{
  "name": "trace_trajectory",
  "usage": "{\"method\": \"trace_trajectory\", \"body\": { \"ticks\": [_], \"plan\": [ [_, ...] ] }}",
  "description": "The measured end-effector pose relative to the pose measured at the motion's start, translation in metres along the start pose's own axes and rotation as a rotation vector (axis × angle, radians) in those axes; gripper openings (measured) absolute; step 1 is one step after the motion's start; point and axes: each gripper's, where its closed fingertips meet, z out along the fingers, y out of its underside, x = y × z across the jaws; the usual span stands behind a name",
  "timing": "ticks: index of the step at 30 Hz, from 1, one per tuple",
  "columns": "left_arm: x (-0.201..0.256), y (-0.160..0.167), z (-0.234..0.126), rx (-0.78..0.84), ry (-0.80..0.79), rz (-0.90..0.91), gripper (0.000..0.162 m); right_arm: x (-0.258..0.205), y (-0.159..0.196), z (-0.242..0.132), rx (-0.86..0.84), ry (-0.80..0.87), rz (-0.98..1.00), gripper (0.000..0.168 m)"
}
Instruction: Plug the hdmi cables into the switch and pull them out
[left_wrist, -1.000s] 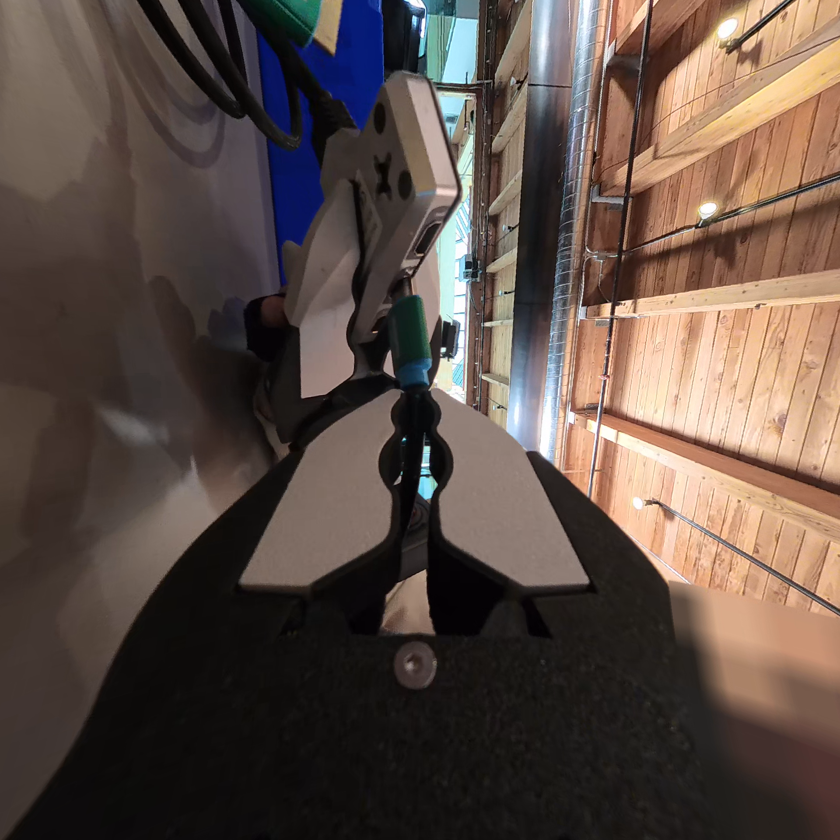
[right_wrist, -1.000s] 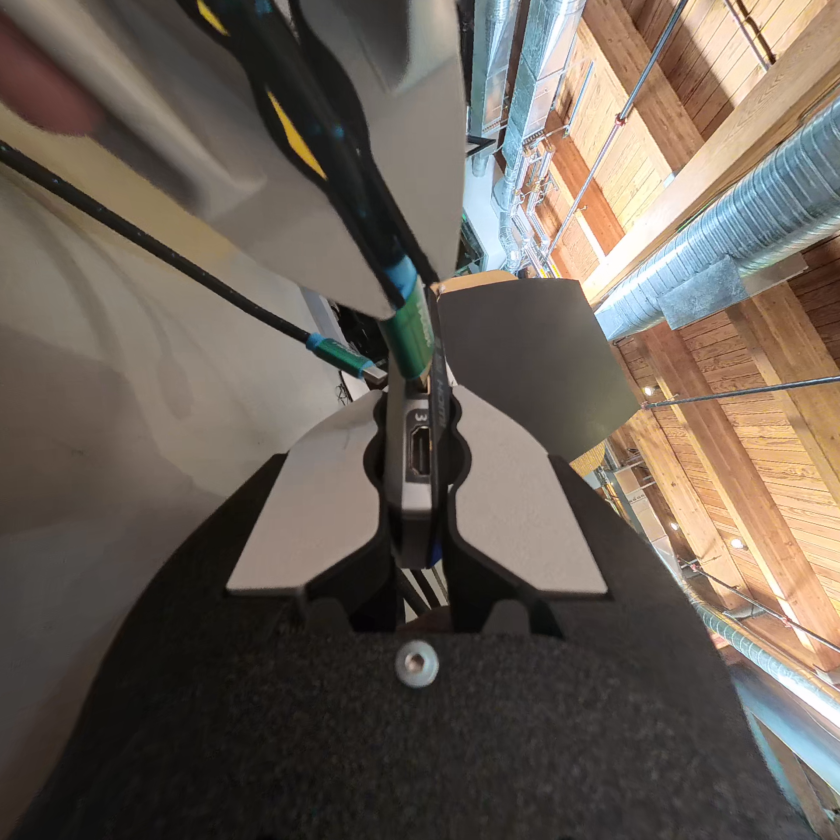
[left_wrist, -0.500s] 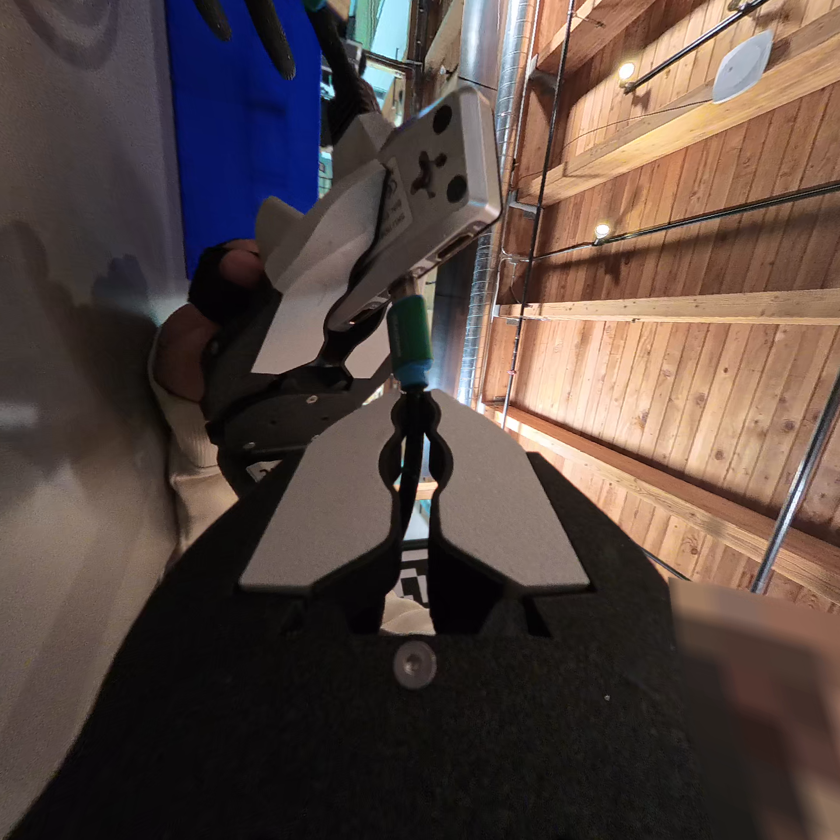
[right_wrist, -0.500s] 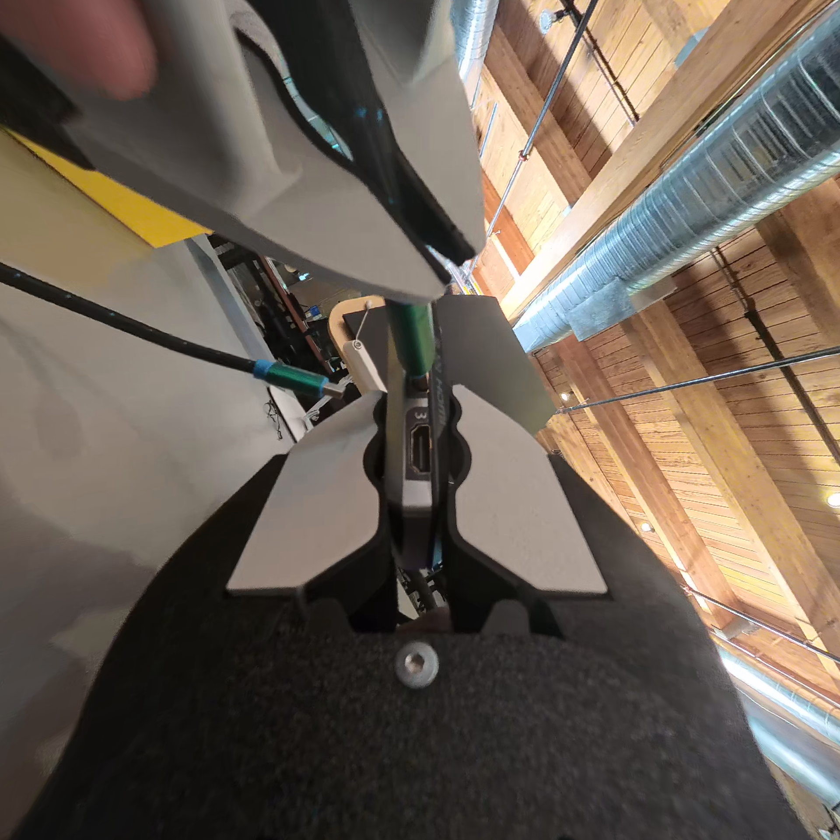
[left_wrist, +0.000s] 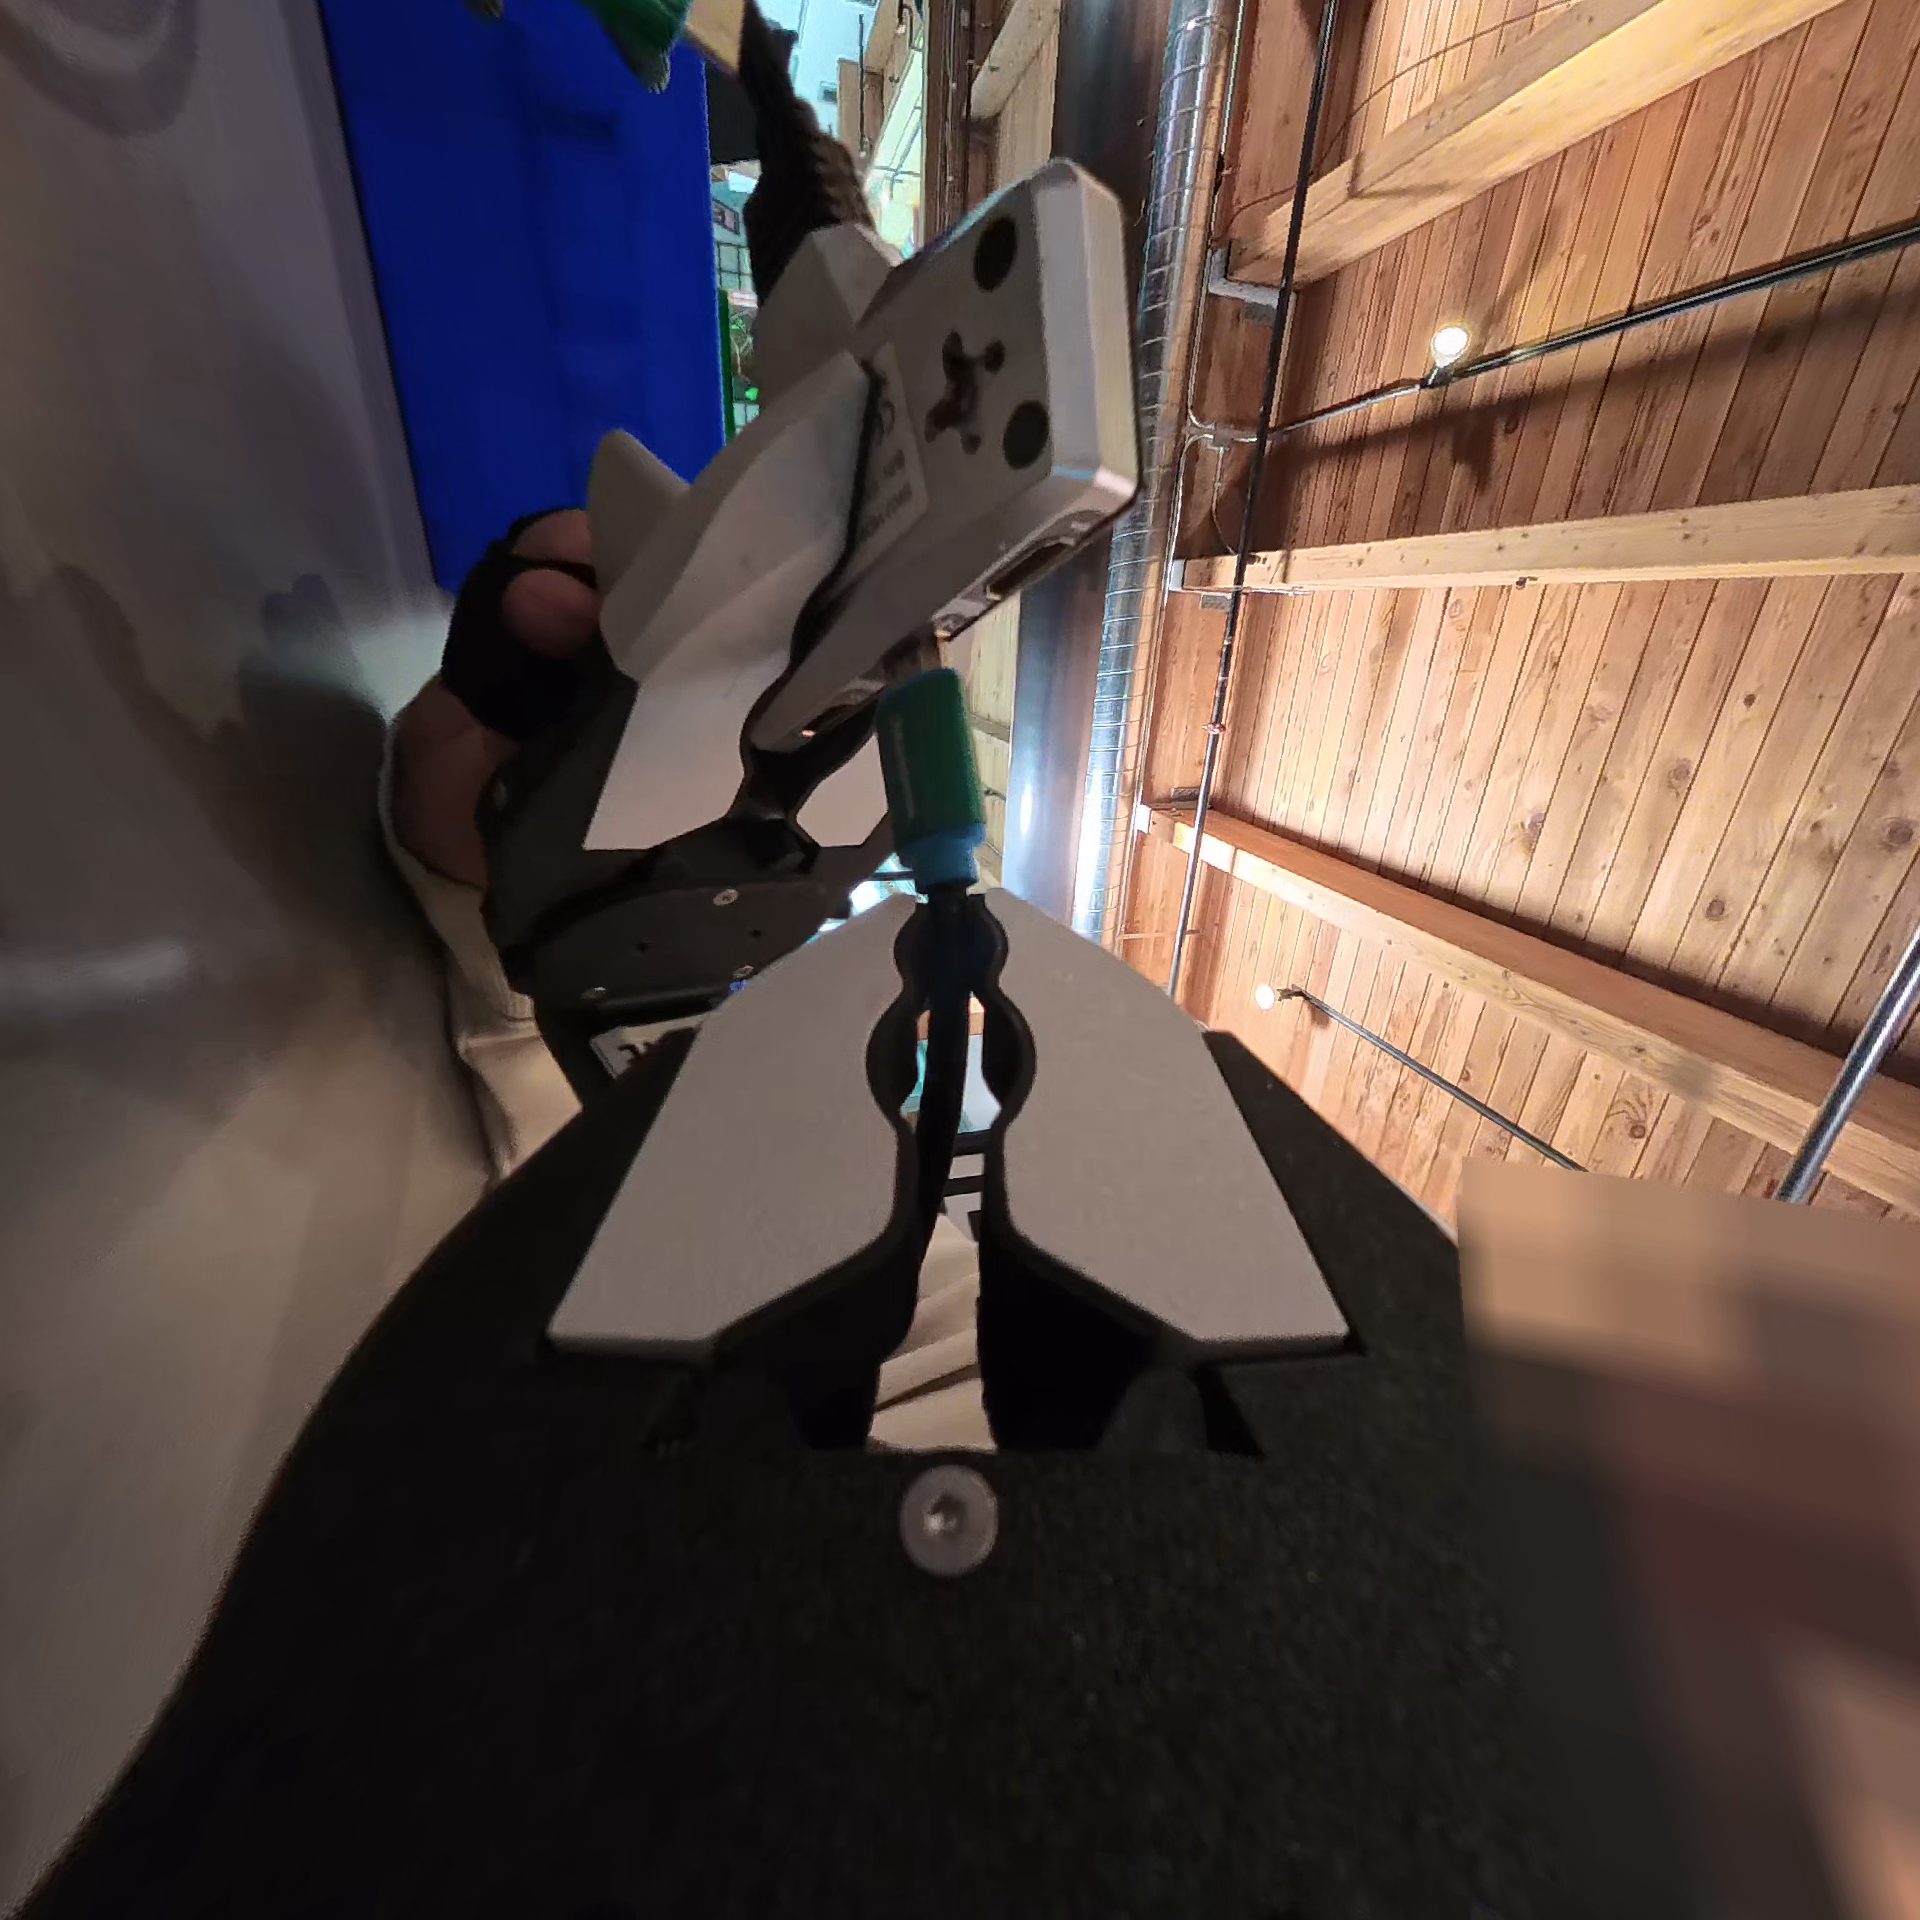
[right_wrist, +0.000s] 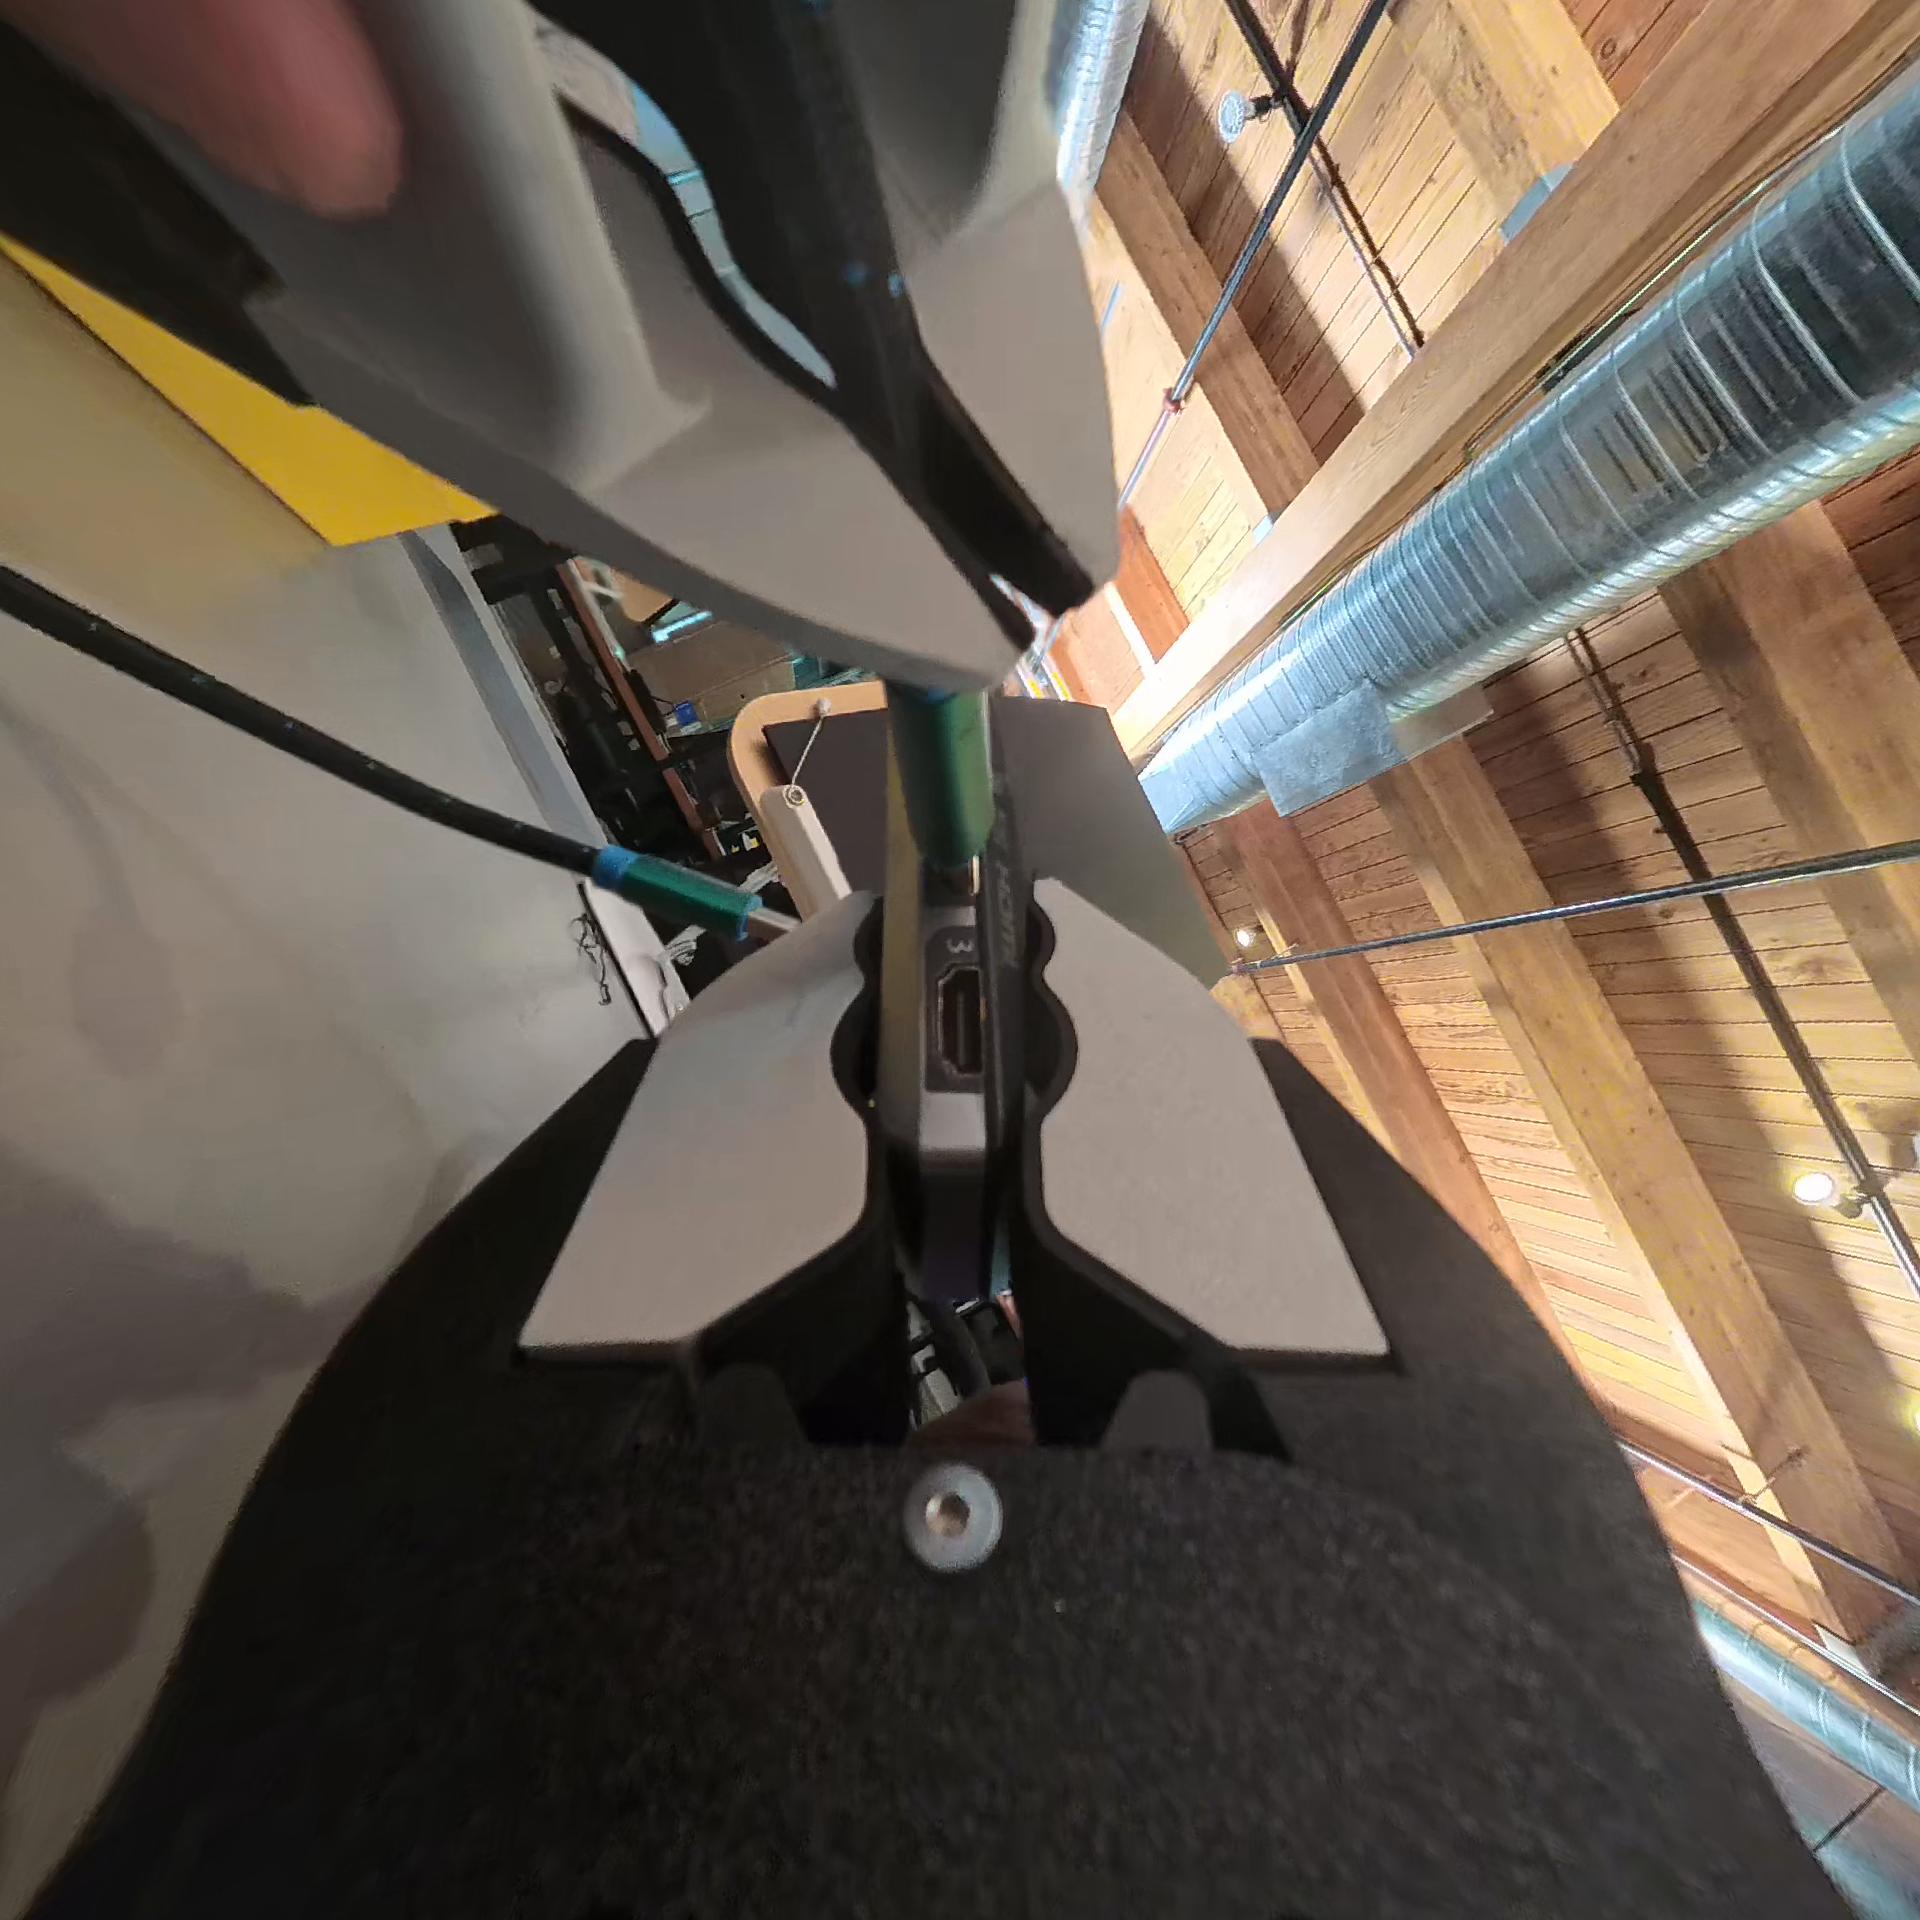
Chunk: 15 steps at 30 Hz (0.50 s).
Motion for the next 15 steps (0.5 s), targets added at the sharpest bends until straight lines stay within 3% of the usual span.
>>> {"method": "trace_trajectory", "body": {
  "ticks": [4,9,11,15],
  "plan": [
    [-0.010,-0.006,-0.003,0.002,-0.162,0.241,0.007,-0.010,0.003,0.002,-0.023,-0.047,-0.007,0.022],
    [-0.020,-0.016,-0.011,0.005,-0.581,0.759,0.012,-0.015,0.005,0.004,-0.037,-0.074,0.007,0.022],
    [-0.019,-0.024,-0.017,0.035,-0.744,0.958,0.023,-0.016,0.005,0.003,-0.039,-0.080,0.007,0.023],
    [-0.015,-0.029,-0.024,0.035,-1.000,1.279,0.021,-0.020,0.003,0.003,-0.039,-0.097,-0.004,0.023]
  ]
}}
